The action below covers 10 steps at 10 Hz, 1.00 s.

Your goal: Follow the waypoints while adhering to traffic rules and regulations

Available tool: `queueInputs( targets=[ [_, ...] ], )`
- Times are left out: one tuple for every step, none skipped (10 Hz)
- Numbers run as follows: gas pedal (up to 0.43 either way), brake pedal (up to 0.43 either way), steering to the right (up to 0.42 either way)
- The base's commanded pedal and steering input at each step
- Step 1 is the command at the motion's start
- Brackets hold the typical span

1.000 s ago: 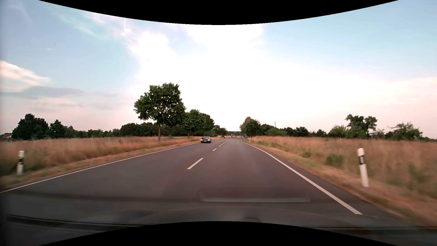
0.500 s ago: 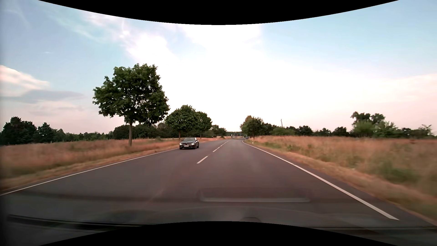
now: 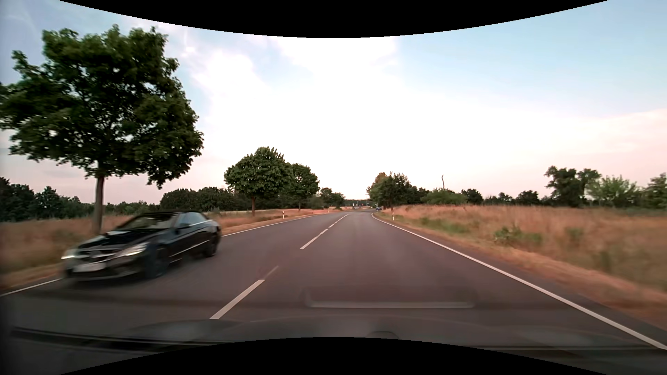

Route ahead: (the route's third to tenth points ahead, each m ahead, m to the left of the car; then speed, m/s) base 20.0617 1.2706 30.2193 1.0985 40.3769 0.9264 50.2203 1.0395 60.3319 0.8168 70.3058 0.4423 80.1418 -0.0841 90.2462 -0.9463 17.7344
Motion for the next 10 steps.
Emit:
queueInputs(
  targets=[
    [0.0, 0.0, -0.001],
    [0.028, 0.0, -0.001],
    [0.087, 0.0, -0.001],
    [0.087, 0.0, 0.0],
    [0.087, 0.0, 0.0],
    [0.087, 0.0, 0.0],
    [0.087, 0.0, 0.0],
    [0.087, 0.0, 0.0],
    [0.087, 0.0, 0.0],
    [0.087, 0.0, 0.0]
  ],
)
